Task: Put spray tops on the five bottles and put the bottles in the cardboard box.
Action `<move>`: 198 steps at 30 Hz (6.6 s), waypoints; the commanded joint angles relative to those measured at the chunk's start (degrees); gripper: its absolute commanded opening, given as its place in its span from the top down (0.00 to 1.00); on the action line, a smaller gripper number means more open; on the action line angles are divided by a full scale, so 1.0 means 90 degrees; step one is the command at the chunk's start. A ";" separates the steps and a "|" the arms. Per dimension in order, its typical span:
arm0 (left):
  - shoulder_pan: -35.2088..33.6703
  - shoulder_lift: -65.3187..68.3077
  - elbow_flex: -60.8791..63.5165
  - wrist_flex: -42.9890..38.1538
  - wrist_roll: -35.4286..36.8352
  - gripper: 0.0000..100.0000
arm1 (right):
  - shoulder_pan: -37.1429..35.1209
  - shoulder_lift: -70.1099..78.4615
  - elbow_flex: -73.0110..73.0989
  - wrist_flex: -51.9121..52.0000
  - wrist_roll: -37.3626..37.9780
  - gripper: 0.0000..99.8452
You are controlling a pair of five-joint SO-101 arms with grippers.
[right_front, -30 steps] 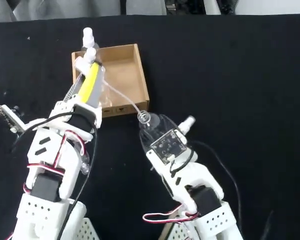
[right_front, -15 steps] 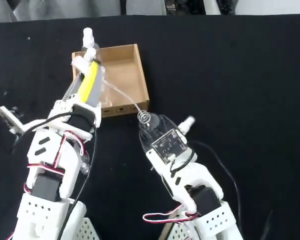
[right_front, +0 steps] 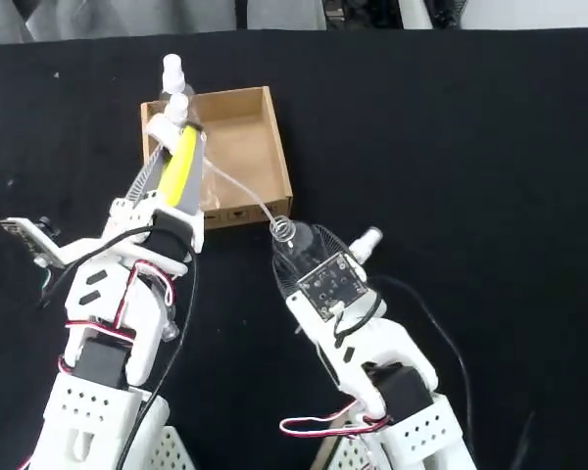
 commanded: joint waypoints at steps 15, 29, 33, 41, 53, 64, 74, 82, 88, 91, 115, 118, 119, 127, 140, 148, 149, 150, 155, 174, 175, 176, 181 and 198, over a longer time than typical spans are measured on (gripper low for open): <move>0.1021 -0.0039 0.0278 -0.0137 -0.0322 0.97 | -0.0049 -0.0630 -0.0093 -0.0195 -0.0645 0.92; 0.1880 -0.0039 0.0601 -0.0127 -0.0713 0.97 | -0.0039 -0.0630 -0.0093 -0.0176 -0.0694 0.92; 0.1890 -0.0029 0.0689 -0.0127 -0.0791 0.96 | -0.0039 -0.0630 -0.0093 -0.0186 -0.0694 0.92; 0.2076 -0.0039 0.0259 0.1065 -0.0840 0.79 | -0.0039 -0.0630 -0.0063 -0.0166 -0.0694 0.92; 0.1900 -0.0107 -0.0034 0.1426 -0.0742 0.79 | -0.0039 -0.0630 -0.0054 -0.0186 -0.0694 0.92; 0.0698 -0.0107 -0.0464 0.1426 0.0234 0.79 | -0.0039 -0.0630 -0.0044 -0.0186 -0.0694 0.92; 0.0425 -0.0107 -0.0444 0.1495 -0.0244 0.79 | -0.0039 -0.0630 -0.0044 -0.0166 -0.0694 0.92; 0.0425 -0.0107 0.0220 0.1612 -0.0391 0.79 | -0.0039 -0.0630 -0.0083 -0.0156 -0.0703 0.92; 0.0366 -0.0107 0.0474 0.1612 -0.0449 0.79 | -0.0039 -0.0630 -0.0093 -0.0156 -0.0703 0.92; 0.0425 -0.0107 0.0562 0.1612 -0.1006 0.79 | -0.0039 -0.0630 -0.0093 -0.0156 -0.0703 0.92; 0.1538 -0.0049 0.1099 0.1641 -0.2227 0.79 | -0.0098 -0.0630 -0.0054 -0.0147 -0.0703 0.92; 0.1802 -0.0098 0.1226 0.1641 -0.2354 0.79 | -0.0098 -0.0630 -0.0044 -0.0147 -0.0703 0.92; 0.1851 -0.0098 0.1236 0.1641 -0.2344 0.79 | -0.0098 -0.0630 -0.0044 -0.0147 -0.0703 0.92; 0.1929 -0.0107 0.1236 0.1651 -0.2344 0.79 | -0.0098 -0.0630 -0.0044 -0.0147 -0.0703 0.92; 0.2183 -0.0107 0.1236 0.1651 -0.2667 0.79 | -0.0049 -0.0630 -0.0044 -0.0147 -0.0703 0.92; 0.2154 -0.0107 0.1187 0.1651 -0.2667 0.79 | -0.0039 -0.0630 -0.0044 -0.0147 -0.0703 0.92; 0.2154 -0.0107 0.1187 0.1651 -0.2667 0.79 | -0.0039 -0.0630 -0.0044 -0.0147 -0.0703 0.92; 0.2154 -0.0107 0.1187 0.1651 -0.2667 0.79 | -0.0039 -0.0630 -0.0044 -0.0147 -0.0703 0.92; 0.1958 -0.0117 0.1040 0.1661 -0.2618 0.79 | -0.0039 -0.0630 -0.0044 -0.0147 -0.0703 0.92; 0.0825 -0.0117 0.0151 0.2481 -0.2403 0.79 | 0.0430 -0.0620 -0.0044 -0.0195 -0.0703 0.92; 0.0767 -0.0117 -0.0073 0.2842 -0.2276 0.79 | 0.0430 -0.0620 -0.0044 -0.0195 -0.0703 0.92; 0.0728 -0.0117 -0.0317 0.3214 -0.2168 0.79 | 0.0430 -0.0620 -0.0034 -0.0195 -0.0703 0.92; 0.0503 -0.0117 -0.1324 0.4532 -0.2032 0.79 | 0.0430 -0.0620 -0.0034 -0.0195 -0.0703 0.92; -0.1578 -0.0117 -0.2574 0.6574 -0.2852 0.78 | 0.0440 -0.0620 -0.0034 -0.0176 -0.0703 0.92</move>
